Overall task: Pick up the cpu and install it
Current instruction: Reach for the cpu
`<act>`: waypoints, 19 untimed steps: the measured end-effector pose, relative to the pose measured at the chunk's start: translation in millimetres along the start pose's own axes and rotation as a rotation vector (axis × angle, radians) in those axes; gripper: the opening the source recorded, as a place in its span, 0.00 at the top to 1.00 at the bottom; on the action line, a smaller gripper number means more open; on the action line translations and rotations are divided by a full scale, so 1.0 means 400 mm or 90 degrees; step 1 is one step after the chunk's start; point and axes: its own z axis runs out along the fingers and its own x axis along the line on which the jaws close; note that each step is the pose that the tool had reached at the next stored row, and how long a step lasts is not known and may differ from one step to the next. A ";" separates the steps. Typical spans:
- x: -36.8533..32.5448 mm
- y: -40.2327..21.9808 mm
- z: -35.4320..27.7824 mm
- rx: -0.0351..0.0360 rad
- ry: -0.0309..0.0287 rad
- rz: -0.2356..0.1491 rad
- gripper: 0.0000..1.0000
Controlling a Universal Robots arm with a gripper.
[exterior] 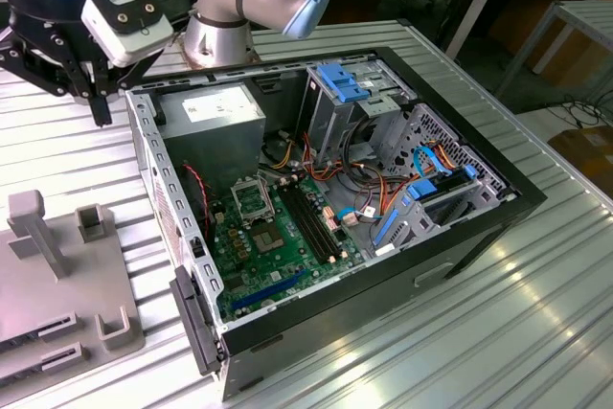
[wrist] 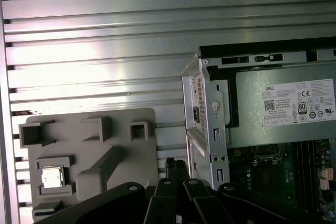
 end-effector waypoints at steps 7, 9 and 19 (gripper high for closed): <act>0.008 -0.001 0.000 0.0000 0.0002 0.000 0.89; 0.010 -0.001 0.001 0.0000 0.0002 0.000 0.89; 0.022 -0.002 0.001 0.0000 0.0004 0.000 0.89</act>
